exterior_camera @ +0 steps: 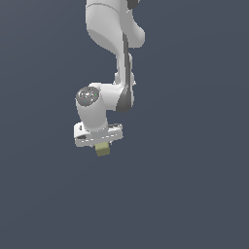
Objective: Pick up the object and move it to a goal position.
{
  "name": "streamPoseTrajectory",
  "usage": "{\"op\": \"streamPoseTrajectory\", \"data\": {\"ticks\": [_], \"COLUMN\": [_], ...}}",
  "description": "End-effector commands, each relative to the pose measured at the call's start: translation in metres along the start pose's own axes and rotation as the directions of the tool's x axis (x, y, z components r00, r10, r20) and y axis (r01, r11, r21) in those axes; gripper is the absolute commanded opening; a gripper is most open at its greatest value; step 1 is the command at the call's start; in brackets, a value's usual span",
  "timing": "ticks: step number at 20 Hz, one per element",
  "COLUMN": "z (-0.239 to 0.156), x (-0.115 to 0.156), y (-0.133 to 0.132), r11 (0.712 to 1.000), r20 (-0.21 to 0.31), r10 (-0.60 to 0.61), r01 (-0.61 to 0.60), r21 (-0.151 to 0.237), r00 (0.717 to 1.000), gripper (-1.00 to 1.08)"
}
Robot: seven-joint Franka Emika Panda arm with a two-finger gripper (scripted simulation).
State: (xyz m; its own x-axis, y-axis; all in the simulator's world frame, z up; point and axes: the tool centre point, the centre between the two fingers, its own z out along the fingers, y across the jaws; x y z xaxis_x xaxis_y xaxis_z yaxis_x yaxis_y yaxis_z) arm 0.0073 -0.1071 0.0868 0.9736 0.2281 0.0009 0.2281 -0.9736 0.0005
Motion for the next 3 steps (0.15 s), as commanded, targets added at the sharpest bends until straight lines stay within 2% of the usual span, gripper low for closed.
{"op": "streamPoseTrajectory", "data": {"ticks": [1, 3], "z": [-0.0041, -0.0049], "x": [0.0018, 0.0022], "y": [0.0041, 0.0051], "r11": [1.0, 1.0], "r20": [0.001, 0.001], "r10": [-0.001, -0.001], "r01": [0.001, 0.001], "r21": [0.001, 0.001], "r00": [1.0, 1.0], "gripper": [-1.0, -1.0]}}
